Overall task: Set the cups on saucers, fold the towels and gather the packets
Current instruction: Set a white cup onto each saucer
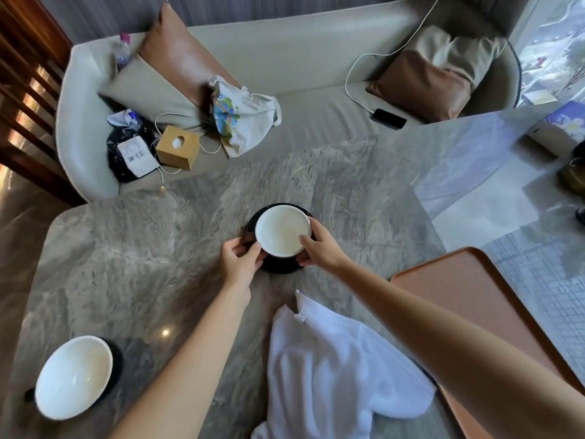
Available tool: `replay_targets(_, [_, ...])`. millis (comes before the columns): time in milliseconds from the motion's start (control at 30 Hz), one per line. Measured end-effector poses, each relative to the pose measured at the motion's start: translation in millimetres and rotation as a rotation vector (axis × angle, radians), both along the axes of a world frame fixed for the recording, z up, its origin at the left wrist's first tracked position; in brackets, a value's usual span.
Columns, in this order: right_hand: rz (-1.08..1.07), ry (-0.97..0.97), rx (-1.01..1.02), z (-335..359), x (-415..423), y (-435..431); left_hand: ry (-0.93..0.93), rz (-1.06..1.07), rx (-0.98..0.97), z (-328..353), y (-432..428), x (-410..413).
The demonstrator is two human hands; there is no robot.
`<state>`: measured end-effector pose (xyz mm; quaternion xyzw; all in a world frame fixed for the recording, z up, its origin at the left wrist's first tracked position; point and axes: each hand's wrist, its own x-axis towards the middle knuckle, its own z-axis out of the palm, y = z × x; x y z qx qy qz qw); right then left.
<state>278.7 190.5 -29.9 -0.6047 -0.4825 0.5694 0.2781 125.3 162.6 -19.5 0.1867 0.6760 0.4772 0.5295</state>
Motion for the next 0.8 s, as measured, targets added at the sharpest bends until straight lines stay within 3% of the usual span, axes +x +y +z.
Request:
replay_targets(533, [-0.021, -0.035, -0.010, 8.5, -2.1, -1.8, -0.025, -0.077, -0.046, 13.3, -12.0, 5.0])
replay_targets(733, [-0.427, 0.068, 0.134, 7.1, -22.8, -44.3, -0.014, -0.028, 0.012, 15.4, -71.1, -1.6])
replay_targets(800, [-0.469, 0.088, 0.155, -0.6, -40.1, -76.3, -0.040, 0.036, -0.008, 9.1, -108.8, -11.8])
